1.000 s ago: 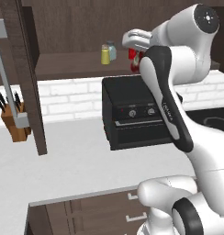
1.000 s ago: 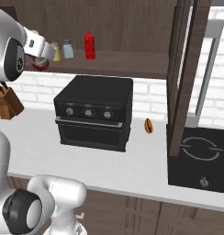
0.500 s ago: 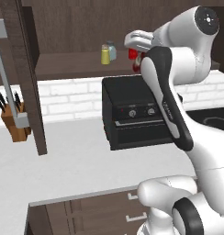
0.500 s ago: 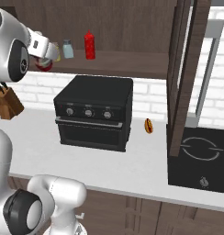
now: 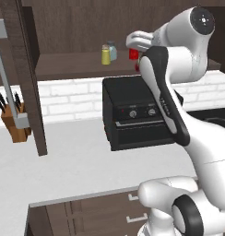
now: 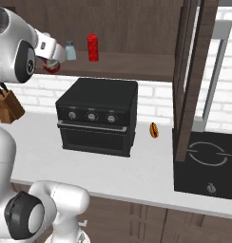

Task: Put the shaker and condiment bottle from the counter next to their counterparts in the cabinet.

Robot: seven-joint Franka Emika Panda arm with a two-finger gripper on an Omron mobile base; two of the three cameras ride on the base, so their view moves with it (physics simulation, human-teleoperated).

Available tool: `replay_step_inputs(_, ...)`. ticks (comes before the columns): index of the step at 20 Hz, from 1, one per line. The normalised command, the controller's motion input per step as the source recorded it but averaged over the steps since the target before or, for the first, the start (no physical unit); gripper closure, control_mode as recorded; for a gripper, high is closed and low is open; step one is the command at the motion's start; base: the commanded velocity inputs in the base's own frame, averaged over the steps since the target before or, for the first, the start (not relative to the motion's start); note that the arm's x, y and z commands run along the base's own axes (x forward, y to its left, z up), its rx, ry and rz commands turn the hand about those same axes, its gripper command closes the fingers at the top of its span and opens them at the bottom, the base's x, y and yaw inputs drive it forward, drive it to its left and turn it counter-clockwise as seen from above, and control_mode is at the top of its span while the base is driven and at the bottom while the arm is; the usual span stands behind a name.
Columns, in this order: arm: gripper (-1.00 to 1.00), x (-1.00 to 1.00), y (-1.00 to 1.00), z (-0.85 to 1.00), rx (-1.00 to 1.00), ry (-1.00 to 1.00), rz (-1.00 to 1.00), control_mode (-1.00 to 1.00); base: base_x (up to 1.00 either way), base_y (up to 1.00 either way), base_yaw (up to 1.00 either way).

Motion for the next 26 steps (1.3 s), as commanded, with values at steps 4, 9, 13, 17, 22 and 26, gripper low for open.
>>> replay_step_inputs(4,1.00,0.14,-0.12,-0.07,-0.01,0.02,-0.03,-1.00,0.00,0.00,0.00)
replay_step_inputs(9,1.00,0.07,-0.19,0.00,0.00,0.07,-0.04,-1.00,0.00,0.00,0.00)
replay_step_inputs(13,1.00,0.11,-0.18,0.00,0.00,0.08,-0.05,-1.00,0.00,0.00,0.00)
replay_step_inputs(17,1.00,0.16,-0.14,-0.02,0.00,0.06,-0.06,-1.00,0.00,0.00,0.00)
replay_step_inputs(22,1.00,0.08,-0.07,-0.10,-0.02,0.01,-0.03,-1.00,0.00,0.00,0.00)
replay_step_inputs(26,1.00,0.12,0.00,-0.21,-0.03,0.00,0.00,-1.00,0.00,0.00,0.00)
